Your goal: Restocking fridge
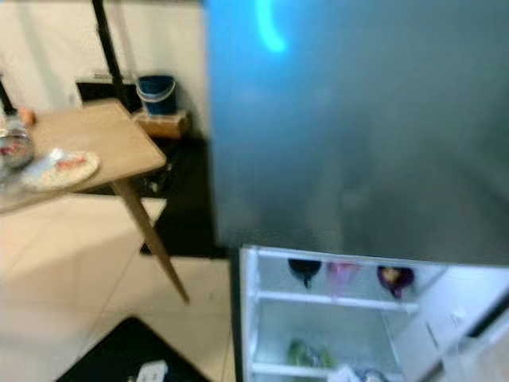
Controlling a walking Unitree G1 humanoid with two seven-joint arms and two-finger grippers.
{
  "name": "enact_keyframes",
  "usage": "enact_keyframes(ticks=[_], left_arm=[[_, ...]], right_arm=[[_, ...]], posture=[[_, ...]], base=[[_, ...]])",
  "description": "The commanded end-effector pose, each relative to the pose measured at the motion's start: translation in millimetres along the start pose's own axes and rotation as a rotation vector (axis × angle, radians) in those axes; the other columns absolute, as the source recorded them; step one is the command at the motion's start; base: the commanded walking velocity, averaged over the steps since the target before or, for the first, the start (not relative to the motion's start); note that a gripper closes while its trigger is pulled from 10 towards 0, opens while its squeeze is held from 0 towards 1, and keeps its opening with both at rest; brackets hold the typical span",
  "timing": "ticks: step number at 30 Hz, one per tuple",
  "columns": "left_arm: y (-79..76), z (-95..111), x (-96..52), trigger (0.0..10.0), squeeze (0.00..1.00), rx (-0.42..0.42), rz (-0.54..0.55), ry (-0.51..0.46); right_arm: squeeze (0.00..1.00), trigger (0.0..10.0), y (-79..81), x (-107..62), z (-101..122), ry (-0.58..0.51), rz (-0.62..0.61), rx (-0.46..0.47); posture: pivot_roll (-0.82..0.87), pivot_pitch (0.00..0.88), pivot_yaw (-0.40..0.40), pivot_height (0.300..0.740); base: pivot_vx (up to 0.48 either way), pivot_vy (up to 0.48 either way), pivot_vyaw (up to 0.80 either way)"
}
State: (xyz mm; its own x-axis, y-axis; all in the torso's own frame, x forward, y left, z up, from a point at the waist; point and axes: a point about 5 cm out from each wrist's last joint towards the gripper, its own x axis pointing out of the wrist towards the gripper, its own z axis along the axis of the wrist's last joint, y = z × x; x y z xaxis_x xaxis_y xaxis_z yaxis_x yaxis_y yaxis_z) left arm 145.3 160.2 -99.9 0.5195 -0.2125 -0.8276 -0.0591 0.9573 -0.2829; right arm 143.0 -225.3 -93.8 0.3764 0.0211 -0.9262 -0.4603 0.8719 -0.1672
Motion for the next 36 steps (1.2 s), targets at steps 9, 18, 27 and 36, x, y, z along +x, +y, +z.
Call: enact_keyframes(ticks=[9,18,27,36], left_arm=[[0.6,-1,-0.4,10.0,0.00,-0.019,0.000,-0.005],[-3.0,-1,-0.2,10.0,0.00,0.014,-0.055,-0.003],[-6.9,8,1.8,10.0,0.00,0.027,-0.076,-0.031],[-20.4,19,4.7,10.0,0.00,0.107,-0.188,-0.063]], right_arm=[[0.00,10.0,6.0,1.4,2,-0.003,0.012,-0.002],[0.00,10.0,3.9,1.4,5,-0.010,0.004,-0.012],[0.00,10.0,1.2,1.4,8,-0.017,-0.002,-0.028],[0.00,10.0,-1.3,1.9,18,-0.045,-0.010,-0.058]], posture=[[-0.11,0.000,-0.037,0.740],[-0.10,0.000,-0.037,0.740],[-0.10,0.000,-0.040,0.740],[-0.10,0.000,-0.038,0.740]], base=[[0.000,0.000,0.00],[0.000,-0.185,0.00],[0.000,-0.205,0.00],[0.000,0.000,0.00]])
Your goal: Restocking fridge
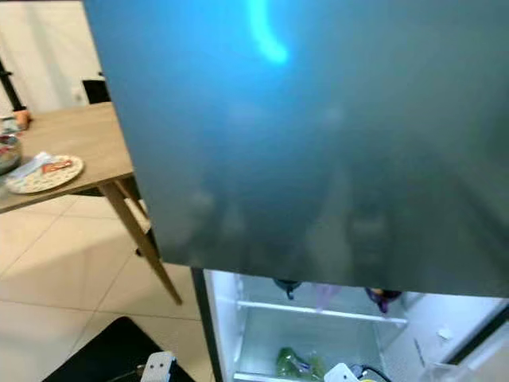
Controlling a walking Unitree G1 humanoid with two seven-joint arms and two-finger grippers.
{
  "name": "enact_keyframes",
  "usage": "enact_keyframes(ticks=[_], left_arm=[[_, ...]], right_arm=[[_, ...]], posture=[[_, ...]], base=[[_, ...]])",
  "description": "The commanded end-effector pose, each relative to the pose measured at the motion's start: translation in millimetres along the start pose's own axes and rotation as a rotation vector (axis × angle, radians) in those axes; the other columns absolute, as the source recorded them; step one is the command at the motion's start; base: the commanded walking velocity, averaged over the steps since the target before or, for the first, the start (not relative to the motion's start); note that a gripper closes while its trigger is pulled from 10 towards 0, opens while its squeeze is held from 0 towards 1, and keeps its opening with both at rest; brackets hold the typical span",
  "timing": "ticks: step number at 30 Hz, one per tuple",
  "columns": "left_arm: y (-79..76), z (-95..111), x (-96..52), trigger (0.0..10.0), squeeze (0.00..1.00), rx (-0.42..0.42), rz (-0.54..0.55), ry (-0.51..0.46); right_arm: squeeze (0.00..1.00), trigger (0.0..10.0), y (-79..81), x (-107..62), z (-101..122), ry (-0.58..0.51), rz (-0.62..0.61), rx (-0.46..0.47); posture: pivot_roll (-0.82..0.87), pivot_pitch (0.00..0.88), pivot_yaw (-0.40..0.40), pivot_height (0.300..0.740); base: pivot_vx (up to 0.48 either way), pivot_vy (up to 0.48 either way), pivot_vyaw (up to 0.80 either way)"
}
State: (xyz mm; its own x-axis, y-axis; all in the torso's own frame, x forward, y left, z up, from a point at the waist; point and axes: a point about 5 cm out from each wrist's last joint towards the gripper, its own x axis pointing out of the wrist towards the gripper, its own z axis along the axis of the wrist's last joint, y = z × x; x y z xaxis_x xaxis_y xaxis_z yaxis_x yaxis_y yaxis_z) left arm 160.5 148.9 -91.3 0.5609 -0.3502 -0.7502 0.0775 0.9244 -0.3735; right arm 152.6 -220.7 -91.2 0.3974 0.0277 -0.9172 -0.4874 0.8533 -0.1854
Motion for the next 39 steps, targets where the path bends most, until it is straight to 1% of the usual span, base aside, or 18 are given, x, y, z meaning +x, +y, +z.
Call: enact_keyframes(ticks=[1,3,4,6,8,12,14,17,18,19,20,23,26,27,32,35,36,39], left_arm=[[-5.7,5,2.7,10.0,0.00,0.045,-0.033,-0.010],[-10.3,13,4.5,10.0,0.00,0.108,-0.092,-0.031],[-10.3,13,4.5,10.0,0.00,0.108,-0.092,-0.031],[-13.8,21,5.4,10.0,0.00,0.163,-0.145,-0.052],[-15.1,25,5.6,10.0,0.00,0.188,-0.168,-0.059],[-20.4,32,5.1,10.0,0.00,0.370,-0.260,-0.046],[-20.6,32,4.8,10.0,0.00,0.391,-0.268,-0.042],[-21.2,30,3.6,10.0,0.00,0.500,-0.293,-0.019],[-21.2,30,3.6,10.0,0.00,0.500,-0.293,-0.019],[-21.9,29,3.0,10.0,0.00,0.573,-0.303,-0.009],[-21.9,29,3.0,10.0,0.00,0.573,-0.303,-0.009],[-22.2,30,2.5,10.0,0.00,0.659,-0.302,-0.010],[-21.5,32,2.4,10.0,0.00,0.694,-0.288,-0.017],[-20.6,34,2.0,10.0,0.00,0.762,-0.273,-0.022],[-21.3,40,1.9,10.0,0.00,0.780,-0.261,-0.062],[-22.7,46,1.9,10.0,0.00,0.794,-0.249,-0.106],[-25.8,53,2.4,10.0,0.00,0.807,-0.248,-0.147],[-29.4,59,3.1,10.0,0.00,0.823,-0.246,-0.181]], right_arm=[[0.00,10.0,-0.7,0.7,7,-0.022,-0.005,-0.021],[0.00,10.0,-4.8,1.4,20,-0.059,-0.023,-0.044],[0.00,10.0,-4.8,1.4,20,-0.059,-0.023,-0.044],[0.00,10.0,-9.7,1.6,33,-0.095,-0.042,-0.067],[0.00,10.0,-12.2,1.4,40,-0.110,-0.051,-0.077],[0.00,10.0,-24.3,-0.8,63,-0.172,-0.084,-0.110],[0.00,10.0,-25.7,-1.2,66,-0.179,-0.087,-0.114],[0.00,10.0,-31.1,-2.6,75,-0.198,-0.108,-0.132],[0.00,10.0,-31.1,-2.6,75,-0.198,-0.108,-0.132],[0.00,10.0,-34.5,-3.5,78,-0.201,-0.122,-0.133],[0.00,10.0,-34.5,-3.5,78,-0.201,-0.122,-0.133],[0.00,10.0,-37.9,-3.9,79,-0.184,-0.136,-0.135],[0.00,10.0,-39.1,-4.1,79,-0.179,-0.138,-0.134],[0.00,10.0,-41.3,-4.6,78,-0.173,-0.142,-0.133],[0.00,10.0,-43.7,-5.1,77,-0.163,-0.147,-0.140],[0.00,10.0,-45.7,-5.4,76,-0.147,-0.147,-0.146],[0.00,10.0,-49.5,-6.2,74,-0.124,-0.158,-0.160],[0.00,10.0,-52.6,-7.0,73,-0.112,-0.166,-0.168]], posture=[[-0.10,0.000,-0.038,0.740],[-0.10,0.000,-0.040,0.740],[-0.10,0.000,-0.040,0.740],[-0.10,0.000,-0.039,0.740],[-0.10,0.000,-0.039,0.740],[-0.09,0.000,-0.040,0.740],[-0.09,0.000,-0.040,0.740],[-0.08,0.000,-0.041,0.740],[-0.08,0.000,-0.041,0.740],[-0.07,0.000,-0.041,0.740],[-0.07,0.000,-0.041,0.740],[-0.07,0.000,-0.041,0.740],[-0.06,0.000,-0.040,0.735],[-0.06,0.000,-0.040,0.725],[-0.06,0.000,-0.040,0.715],[-0.06,0.000,-0.040,0.705],[-0.06,0.000,-0.040,0.695],[-0.06,0.000,-0.040,0.680]], base=[[0.000,0.000,0.00],[0.000,0.000,0.00],[0.000,0.000,0.00],[0.000,0.000,0.00],[0.000,0.000,0.00],[0.000,0.000,0.00],[0.000,0.000,0.00],[0.000,0.000,0.00],[0.000,0.000,0.00],[0.000,0.000,0.00],[0.000,0.000,0.00],[0.000,0.000,0.00],[0.000,0.000,0.00],[0.000,0.000,0.00],[0.000,0.000,0.00],[0.000,0.000,0.00],[0.000,0.000,0.00],[0.000,0.000,0.00]])
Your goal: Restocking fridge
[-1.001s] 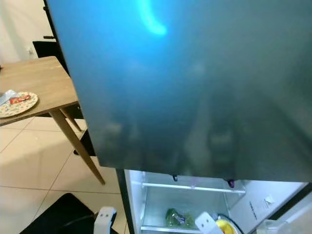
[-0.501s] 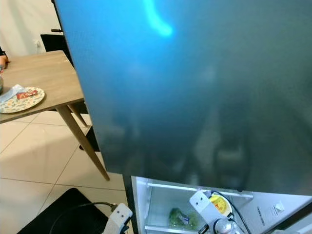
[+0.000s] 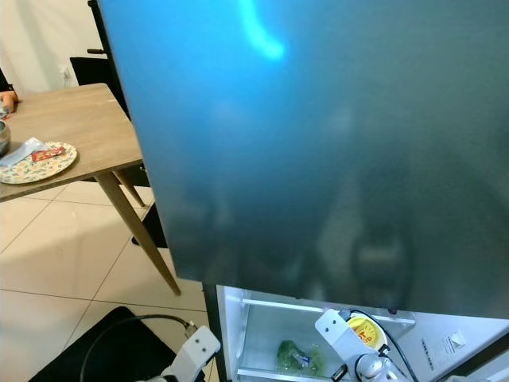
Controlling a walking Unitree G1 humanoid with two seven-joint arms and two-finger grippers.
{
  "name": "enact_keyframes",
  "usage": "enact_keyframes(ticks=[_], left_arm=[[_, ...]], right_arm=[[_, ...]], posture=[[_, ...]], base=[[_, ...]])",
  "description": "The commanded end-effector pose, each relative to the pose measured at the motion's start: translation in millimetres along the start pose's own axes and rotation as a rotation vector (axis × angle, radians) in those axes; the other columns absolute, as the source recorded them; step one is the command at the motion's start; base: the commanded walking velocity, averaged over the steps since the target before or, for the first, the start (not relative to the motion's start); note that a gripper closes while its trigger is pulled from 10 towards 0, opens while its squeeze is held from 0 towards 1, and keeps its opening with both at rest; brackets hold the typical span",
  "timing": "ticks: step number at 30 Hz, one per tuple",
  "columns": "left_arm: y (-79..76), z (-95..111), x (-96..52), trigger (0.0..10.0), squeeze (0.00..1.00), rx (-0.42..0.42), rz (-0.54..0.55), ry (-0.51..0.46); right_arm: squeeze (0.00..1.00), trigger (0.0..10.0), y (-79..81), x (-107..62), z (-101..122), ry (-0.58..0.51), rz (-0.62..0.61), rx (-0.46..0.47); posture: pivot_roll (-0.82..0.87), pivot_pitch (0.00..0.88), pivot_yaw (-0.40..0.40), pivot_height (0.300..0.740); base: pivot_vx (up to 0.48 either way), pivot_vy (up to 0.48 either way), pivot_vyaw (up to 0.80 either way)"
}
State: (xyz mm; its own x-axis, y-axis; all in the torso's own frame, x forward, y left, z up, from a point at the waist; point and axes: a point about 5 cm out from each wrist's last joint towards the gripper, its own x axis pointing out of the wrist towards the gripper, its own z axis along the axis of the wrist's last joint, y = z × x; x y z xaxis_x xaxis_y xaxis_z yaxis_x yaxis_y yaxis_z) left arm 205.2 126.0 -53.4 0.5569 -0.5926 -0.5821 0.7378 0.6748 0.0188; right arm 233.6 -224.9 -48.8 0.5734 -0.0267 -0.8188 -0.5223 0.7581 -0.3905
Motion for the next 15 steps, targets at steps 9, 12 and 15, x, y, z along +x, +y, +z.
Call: enact_keyframes(ticks=[9,12,15], left_arm=[[4.1,9,2.3,10.0,0.00,0.064,0.021,-0.033],[-1.1,11,4.6,10.0,0.00,0.062,-0.006,-0.052],[-7.2,16,6.9,10.0,0.00,0.062,-0.049,-0.084]], right_arm=[[0.00,10.0,-5.7,-0.8,-4,0.040,-0.009,-0.018],[0.00,10.0,-7.6,-1.0,-2,0.032,-0.009,-0.005],[0.00,10.0,-10.0,-1.1,-1,0.030,-0.013,-0.004]], posture=[[-0.05,0.000,-0.045,0.645],[-0.05,0.000,-0.045,0.635],[-0.06,0.000,-0.045,0.635]], base=[[0.000,0.000,0.00],[0.000,0.000,0.00],[0.000,0.000,0.00]])
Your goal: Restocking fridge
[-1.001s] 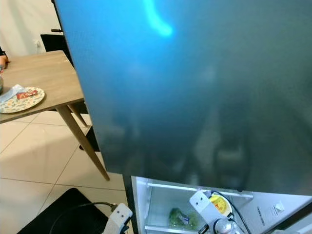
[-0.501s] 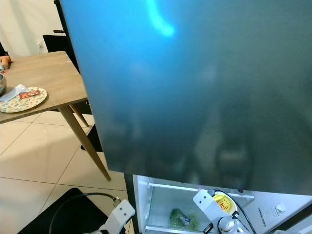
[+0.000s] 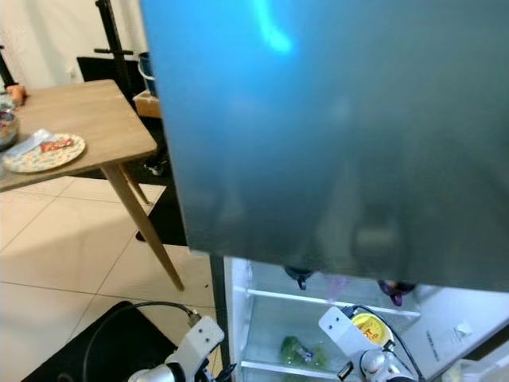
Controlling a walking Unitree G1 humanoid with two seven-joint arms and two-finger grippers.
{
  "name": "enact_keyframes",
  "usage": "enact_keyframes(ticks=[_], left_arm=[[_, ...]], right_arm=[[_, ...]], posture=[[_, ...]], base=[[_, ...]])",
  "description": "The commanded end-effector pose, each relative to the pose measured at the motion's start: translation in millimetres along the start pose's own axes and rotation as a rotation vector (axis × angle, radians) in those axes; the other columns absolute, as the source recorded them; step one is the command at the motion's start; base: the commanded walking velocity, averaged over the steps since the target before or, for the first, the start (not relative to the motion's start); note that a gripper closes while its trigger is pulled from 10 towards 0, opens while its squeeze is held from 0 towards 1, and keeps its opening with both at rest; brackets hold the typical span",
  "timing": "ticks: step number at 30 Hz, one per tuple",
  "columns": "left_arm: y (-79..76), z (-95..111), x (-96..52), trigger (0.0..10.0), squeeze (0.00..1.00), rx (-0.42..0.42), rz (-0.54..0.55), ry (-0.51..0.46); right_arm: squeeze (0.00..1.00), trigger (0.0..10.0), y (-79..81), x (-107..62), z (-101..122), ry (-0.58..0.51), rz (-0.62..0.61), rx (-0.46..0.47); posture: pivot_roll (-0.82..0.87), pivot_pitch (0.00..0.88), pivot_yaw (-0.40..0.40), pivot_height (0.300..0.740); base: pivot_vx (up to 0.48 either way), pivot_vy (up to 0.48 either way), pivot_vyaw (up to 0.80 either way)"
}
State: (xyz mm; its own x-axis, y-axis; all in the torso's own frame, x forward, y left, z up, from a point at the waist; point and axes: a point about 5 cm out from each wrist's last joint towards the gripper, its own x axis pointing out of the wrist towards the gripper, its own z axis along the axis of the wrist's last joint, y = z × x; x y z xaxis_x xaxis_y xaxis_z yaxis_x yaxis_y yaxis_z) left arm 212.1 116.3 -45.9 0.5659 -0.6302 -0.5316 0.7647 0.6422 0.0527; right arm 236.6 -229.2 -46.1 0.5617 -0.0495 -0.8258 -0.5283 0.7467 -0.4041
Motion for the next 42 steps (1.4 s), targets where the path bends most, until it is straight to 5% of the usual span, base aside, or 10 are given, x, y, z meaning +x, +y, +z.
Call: enact_keyframes(ticks=[1,12,13,32,42], left_arm=[[-5.7,3,1.9,10.0,0.00,0.010,-0.032,-0.023],[-7.1,11,6.3,10.0,0.00,0.034,-0.045,-0.059],[-0.3,32,11.7,10.0,0.00,0.037,0.006,-0.169],[-5.7,49,15.0,10.0,0.00,0.067,-0.028,-0.268],[-13.5,56,14.9,10.0,0.00,0.083,-0.059,-0.321]], right_arm=[[0.00,10.0,-4.1,-0.6,-1,0.005,-0.005,0.013],[0.00,10.0,-8.9,-0.8,1,0.024,-0.020,-0.014],[0.00,10.0,-9.7,-1.0,0,0.032,-0.013,-0.048],[0.00,10.0,-21.1,-2.2,7,0.021,-0.039,-0.083],[0.00,10.0,-34.4,-4.0,17,0.003,-0.067,-0.176]], posture=[[-0.06,0.000,-0.045,0.635],[-0.05,0.000,-0.049,0.616],[-0.05,0.006,-0.054,0.571],[-0.04,0.037,-0.069,0.506],[-0.03,0.095,-0.065,0.466]], base=[[0.000,0.000,0.00],[0.000,0.000,0.00],[0.000,0.000,0.00],[0.000,0.000,0.00],[0.000,0.000,0.00]])
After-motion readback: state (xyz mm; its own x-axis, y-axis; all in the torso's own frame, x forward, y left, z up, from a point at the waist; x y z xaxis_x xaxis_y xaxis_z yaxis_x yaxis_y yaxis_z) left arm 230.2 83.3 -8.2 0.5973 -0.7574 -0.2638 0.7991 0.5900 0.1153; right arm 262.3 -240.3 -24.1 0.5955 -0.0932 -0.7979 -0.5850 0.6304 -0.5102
